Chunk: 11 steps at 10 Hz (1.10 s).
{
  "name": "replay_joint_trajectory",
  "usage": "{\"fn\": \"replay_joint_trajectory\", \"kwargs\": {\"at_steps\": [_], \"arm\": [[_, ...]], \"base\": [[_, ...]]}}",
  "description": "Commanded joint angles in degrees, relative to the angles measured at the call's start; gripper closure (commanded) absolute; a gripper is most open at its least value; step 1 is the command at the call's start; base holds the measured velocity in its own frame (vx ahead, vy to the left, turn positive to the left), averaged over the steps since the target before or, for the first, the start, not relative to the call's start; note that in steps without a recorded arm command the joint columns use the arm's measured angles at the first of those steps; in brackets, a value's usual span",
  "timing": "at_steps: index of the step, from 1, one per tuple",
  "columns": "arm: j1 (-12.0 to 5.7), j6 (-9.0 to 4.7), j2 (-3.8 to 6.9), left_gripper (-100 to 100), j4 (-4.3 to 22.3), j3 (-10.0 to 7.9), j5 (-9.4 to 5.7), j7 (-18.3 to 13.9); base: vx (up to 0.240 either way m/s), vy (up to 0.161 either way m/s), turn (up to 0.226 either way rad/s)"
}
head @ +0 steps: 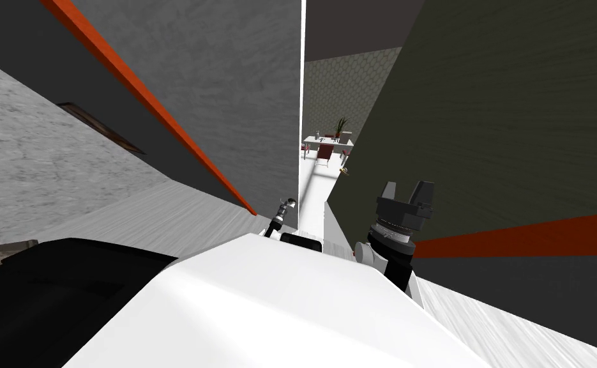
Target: Push the door open
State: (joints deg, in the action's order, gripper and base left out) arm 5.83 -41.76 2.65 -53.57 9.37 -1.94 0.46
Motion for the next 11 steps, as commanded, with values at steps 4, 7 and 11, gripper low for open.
{"fn": "replay_joint_trajectory", "kwargs": {"at_steps": [4,7,11], "arm": [[-1.08,-0.31,1.40,100,0.8,-2.59,-0.97,0.9],[-1.56,-0.37,1.83,100,1.3,-4.44,-1.67,1.7],[-2.28,-0.46,1.85,100,2.0,-7.22,-2.71,2.8]], "base": [[0.184,-0.070,0.055],[0.182,-0.064,0.067],[0.191,-0.071,0.086]]}}
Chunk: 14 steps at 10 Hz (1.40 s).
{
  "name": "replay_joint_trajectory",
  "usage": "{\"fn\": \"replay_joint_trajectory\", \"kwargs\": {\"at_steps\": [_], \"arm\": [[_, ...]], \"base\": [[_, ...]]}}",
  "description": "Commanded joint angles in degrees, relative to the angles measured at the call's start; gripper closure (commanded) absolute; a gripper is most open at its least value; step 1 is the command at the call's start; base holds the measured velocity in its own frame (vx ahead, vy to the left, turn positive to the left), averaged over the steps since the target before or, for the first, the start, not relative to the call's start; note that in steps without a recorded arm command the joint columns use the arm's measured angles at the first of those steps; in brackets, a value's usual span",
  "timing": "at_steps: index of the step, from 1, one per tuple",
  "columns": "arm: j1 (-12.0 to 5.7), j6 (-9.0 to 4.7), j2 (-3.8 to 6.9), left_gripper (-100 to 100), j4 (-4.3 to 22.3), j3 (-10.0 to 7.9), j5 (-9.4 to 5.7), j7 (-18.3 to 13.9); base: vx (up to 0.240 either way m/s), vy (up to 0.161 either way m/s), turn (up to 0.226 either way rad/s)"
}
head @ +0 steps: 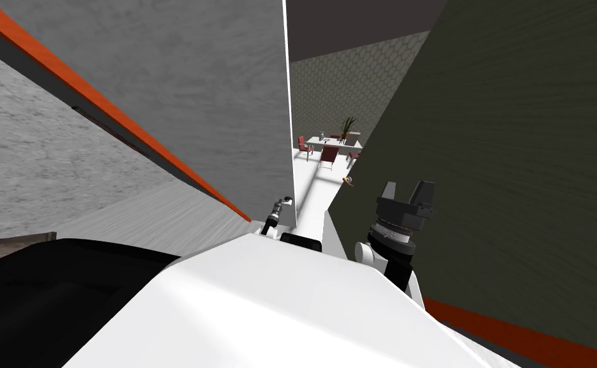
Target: Push the door open
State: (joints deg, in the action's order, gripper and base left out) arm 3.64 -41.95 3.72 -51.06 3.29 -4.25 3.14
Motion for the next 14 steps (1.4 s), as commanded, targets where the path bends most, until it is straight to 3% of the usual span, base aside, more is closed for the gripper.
{"fn": "replay_joint_trajectory", "kwargs": {"at_steps": [1,7,13,14], "arm": [[-0.27,-0.30,0.67,100,-0.3,-1.86,-0.66,0.5],[-1.33,-0.43,-1.09,100,0.8,-5.96,-2.20,2.2],[-2.19,-0.54,-4.44,100,1.7,-9.30,-3.44,3.5],[-1.57,-0.38,-3.65,100,1.5,-9.47,-3.49,3.4]], "base": [[0.203,-0.122,0.098],[0.192,-0.090,0.089],[0.174,-0.084,0.089],[0.081,-0.019,0.049]]}}
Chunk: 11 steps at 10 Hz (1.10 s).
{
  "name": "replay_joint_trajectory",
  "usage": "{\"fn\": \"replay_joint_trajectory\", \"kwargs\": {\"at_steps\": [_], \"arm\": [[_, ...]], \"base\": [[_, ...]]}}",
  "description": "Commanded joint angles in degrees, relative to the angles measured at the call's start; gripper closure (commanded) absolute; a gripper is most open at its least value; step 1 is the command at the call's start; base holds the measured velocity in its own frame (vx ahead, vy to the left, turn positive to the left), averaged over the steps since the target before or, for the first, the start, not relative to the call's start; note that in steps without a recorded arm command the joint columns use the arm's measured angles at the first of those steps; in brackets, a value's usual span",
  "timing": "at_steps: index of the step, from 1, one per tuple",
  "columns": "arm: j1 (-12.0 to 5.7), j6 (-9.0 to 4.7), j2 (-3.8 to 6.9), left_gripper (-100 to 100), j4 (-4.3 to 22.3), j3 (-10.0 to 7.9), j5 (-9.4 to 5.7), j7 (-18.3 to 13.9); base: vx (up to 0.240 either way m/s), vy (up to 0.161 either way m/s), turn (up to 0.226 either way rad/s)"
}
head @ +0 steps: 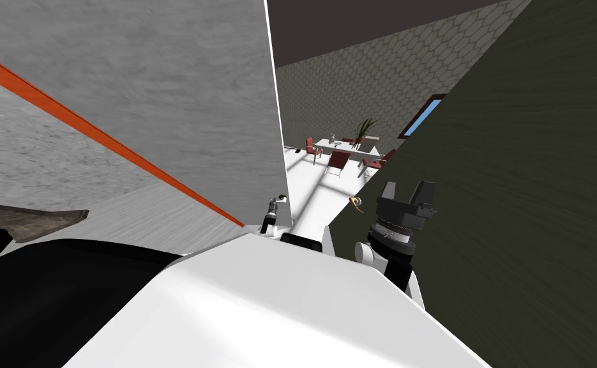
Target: Push the door open
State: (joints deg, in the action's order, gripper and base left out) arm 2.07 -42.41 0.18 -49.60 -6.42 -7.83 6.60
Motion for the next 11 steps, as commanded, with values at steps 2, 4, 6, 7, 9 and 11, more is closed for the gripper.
{"fn": "replay_joint_trajectory", "kwargs": {"at_steps": [2,4,6,7,9,11], "arm": [[0.00,-0.07,1.20,100,-0.1,-1.01,-0.54,0.5],[-0.01,-0.15,2.11,100,-0.2,-2.08,-1.11,0.9],[-0.02,-0.22,2.76,100,-0.2,-3.14,-1.67,1.4],[-0.02,-0.22,2.76,100,-0.2,-3.14,-1.67,1.4],[-0.02,-0.33,3.36,100,-0.3,-4.64,-2.47,2.1],[-0.03,-0.42,3.58,100,-0.4,-5.95,-3.16,2.7]], "base": [[0.150,0.008,0.030],[0.193,-0.015,0.032],[0.202,-0.009,0.038],[0.130,0.011,0.002],[0.181,0.004,0.066],[0.208,0.007,0.067]]}}
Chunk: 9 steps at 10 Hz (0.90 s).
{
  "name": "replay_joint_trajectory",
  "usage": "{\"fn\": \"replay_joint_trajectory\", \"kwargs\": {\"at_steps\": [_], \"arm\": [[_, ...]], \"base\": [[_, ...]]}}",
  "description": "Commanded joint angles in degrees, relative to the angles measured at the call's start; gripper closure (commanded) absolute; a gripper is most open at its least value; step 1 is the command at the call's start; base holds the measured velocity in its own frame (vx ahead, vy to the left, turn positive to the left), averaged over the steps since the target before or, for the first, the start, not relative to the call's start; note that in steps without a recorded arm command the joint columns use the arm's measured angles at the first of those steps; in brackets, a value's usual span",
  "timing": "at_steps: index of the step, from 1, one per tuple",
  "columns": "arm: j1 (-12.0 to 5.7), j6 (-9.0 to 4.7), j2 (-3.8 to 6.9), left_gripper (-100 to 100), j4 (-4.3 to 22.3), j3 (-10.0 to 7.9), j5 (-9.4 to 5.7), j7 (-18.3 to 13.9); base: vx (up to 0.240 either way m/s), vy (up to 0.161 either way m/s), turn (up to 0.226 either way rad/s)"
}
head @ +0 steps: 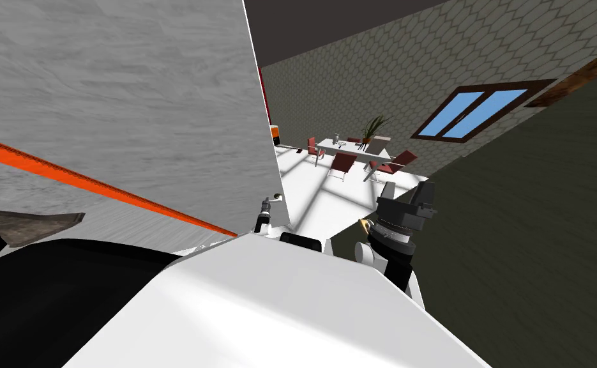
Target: Push the door open
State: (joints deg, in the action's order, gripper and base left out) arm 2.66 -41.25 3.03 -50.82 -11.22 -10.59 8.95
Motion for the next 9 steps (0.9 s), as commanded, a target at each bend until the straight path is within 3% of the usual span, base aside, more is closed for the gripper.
{"fn": "replay_joint_trajectory", "kwargs": {"at_steps": [1,5,9], "arm": [[-0.62,-1.59,0.73,100,0.8,-1.14,-0.40,0.4],[-0.63,-1.78,0.39,100,0.6,-3.85,-1.84,1.6],[-0.64,-1.96,-1.00,100,0.4,-6.43,-3.21,2.8]], "base": [[0.130,-0.002,0.021],[0.172,-0.015,0.059],[0.189,-0.028,0.075]]}}
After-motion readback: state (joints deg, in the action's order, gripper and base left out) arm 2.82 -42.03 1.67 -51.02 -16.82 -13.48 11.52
